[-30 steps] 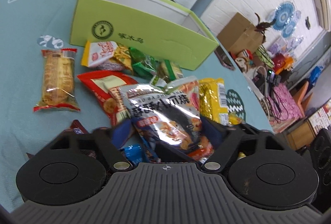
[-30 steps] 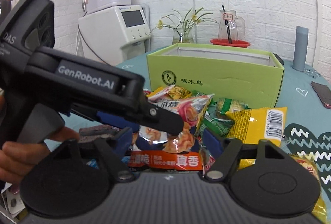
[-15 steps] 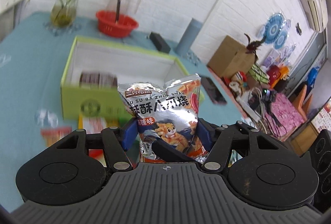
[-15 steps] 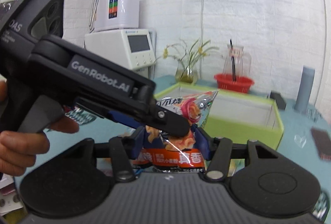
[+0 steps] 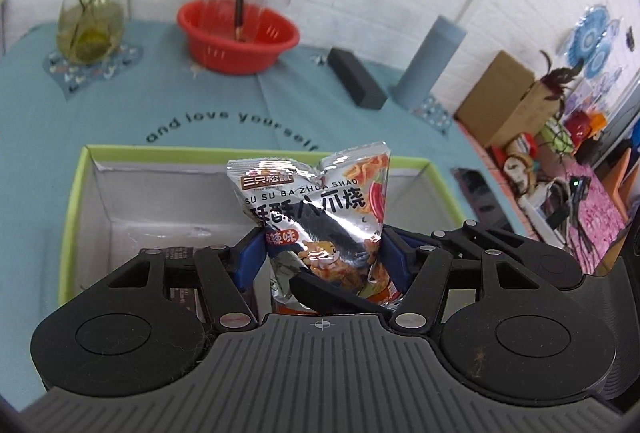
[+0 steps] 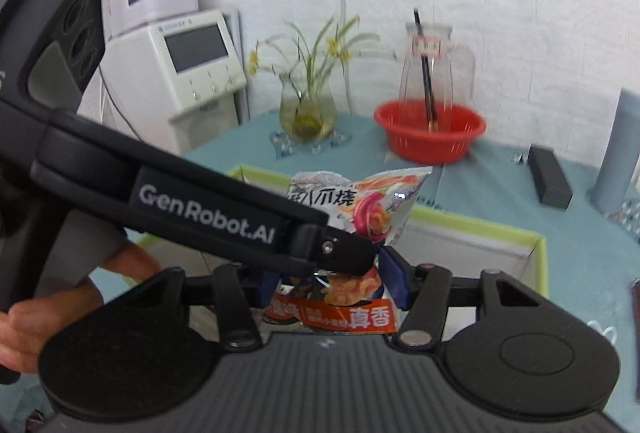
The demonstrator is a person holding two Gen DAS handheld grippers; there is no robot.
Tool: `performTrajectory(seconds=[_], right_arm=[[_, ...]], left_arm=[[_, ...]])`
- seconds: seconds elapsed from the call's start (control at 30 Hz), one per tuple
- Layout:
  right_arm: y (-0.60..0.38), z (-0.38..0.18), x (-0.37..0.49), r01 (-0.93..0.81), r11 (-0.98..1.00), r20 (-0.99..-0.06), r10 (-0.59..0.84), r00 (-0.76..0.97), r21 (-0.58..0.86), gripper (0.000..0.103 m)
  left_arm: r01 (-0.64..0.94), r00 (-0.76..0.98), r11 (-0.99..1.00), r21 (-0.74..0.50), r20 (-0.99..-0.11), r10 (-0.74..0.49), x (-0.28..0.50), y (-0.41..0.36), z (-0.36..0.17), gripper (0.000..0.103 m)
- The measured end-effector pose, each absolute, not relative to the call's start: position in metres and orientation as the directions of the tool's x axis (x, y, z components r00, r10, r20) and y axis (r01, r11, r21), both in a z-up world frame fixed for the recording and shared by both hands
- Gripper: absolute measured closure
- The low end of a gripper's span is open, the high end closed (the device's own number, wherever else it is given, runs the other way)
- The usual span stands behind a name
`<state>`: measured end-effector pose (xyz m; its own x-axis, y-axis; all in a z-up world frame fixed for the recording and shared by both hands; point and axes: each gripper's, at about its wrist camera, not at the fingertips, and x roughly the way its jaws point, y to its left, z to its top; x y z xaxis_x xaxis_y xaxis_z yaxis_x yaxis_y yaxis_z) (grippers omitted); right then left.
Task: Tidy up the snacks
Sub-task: 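Lower the silver bag into the green box and open both grippers, then close both grippers on the yellow snack bag with red logo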
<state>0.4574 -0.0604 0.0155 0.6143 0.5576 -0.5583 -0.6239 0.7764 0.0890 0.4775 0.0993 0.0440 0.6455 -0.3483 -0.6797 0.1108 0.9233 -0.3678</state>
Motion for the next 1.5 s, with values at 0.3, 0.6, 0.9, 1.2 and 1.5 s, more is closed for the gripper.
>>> performTrajectory(seconds=[0.3,0.6,0.9,1.2,1.5], right_arm=[[-0.112,0.038,0.397,-0.591,0.802,-0.425,0.567,0.706,0.088,0.009],[-0.183,0.009,0.240,-0.453,0.878,-0.394,0.475,0.787,0.153,0.009],[-0.199,-0.019,0.177,-0.385,0.897,-0.446,0.442,0.778,0.218,0.001],[-0.199,-0.011,0.192,-0.374,0.924,-0.415,0.372,0.831,0.079,0.001],[-0.223,-0.037,0.174,-0.333,0.922,-0.463,0.387,0.797,0.198,0.001]], left_arm=[[0.142,0.740,0.931,-0.336,-0.589,-0.326,0.426,0.110,0.069,0.028],[0.244,0.692,0.891,-0.383,-0.575,-0.437,0.309,0.066,0.046,0.021],[0.193,0.616,0.857,-0.479,-0.621,-0.485,0.264,0.044,0.004,0.022],[0.225,0.614,0.838,-0.496,-0.596,-0.518,0.262,0.033,0.021,0.022],[0.365,0.418,0.735,-0.571,-0.605,-0.678,0.270,-0.040,0.017,0.038]])
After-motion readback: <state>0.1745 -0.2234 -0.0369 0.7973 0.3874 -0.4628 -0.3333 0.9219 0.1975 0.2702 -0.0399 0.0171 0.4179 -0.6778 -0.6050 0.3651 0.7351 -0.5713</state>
